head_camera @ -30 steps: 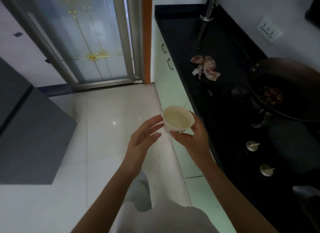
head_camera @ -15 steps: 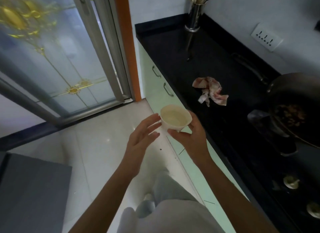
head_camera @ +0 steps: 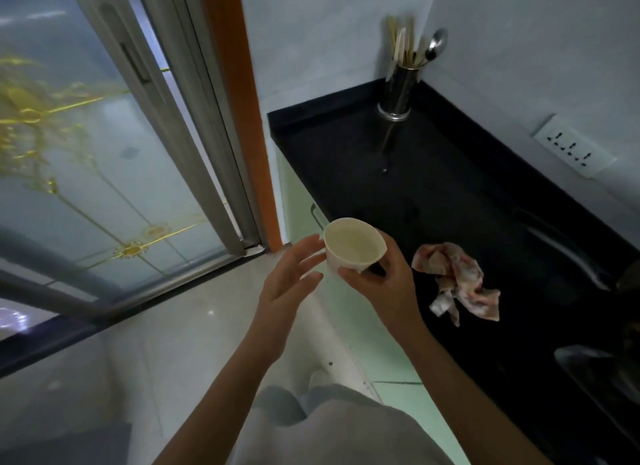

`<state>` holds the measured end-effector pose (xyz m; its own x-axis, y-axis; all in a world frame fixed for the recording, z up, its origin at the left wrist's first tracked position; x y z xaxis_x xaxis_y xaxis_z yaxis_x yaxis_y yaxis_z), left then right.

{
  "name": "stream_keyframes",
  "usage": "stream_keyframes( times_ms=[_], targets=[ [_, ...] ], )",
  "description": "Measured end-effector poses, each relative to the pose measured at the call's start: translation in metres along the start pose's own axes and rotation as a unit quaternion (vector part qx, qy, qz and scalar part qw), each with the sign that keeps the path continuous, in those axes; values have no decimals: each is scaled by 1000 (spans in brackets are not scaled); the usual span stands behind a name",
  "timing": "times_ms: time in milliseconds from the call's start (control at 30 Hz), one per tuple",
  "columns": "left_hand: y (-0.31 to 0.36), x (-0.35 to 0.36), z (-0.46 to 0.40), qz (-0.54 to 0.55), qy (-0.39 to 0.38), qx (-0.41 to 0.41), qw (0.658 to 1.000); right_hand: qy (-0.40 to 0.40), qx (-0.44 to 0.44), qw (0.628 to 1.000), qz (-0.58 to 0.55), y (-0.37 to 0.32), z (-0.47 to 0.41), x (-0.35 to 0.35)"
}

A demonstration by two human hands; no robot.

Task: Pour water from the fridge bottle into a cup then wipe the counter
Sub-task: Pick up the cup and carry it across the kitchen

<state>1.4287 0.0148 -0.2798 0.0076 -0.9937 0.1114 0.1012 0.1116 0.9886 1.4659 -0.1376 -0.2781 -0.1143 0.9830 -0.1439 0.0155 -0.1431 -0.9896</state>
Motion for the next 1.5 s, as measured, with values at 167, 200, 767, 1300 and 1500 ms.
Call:
stream_keyframes(
  times_ms=[167, 200, 767, 1300, 1500],
  targets=[
    [10, -22, -62, 3, -27, 0, 1000, 37, -11, 999, 4, -8, -58, 13],
    [10, -27, -74, 0, -42, 2, 999, 47, -11, 999, 13, -8, -70, 16],
    [29, -84, -286, -29, -283, -35, 958, 227, 39, 973, -24, -1, -210, 52],
    [-6, -46, -417, -13, -272, -100, 957, 245, 80, 966, -2, 58, -329, 6],
    [-12, -45, -461, -5, -279, -118, 953, 258, 89, 962, -4, 74, -369, 8]
  ],
)
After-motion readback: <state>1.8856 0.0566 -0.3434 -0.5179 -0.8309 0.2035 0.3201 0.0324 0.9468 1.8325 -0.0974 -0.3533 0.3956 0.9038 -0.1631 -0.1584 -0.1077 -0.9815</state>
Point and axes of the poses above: each hand's wrist, its own z-axis away from the middle knuckle, its own x-axis out of the palm, y = z × x, the point moved 1 cm from there along -z, towards the middle knuckle, and after that the axes turned 4 degrees about -y, right-handed, at the moved point
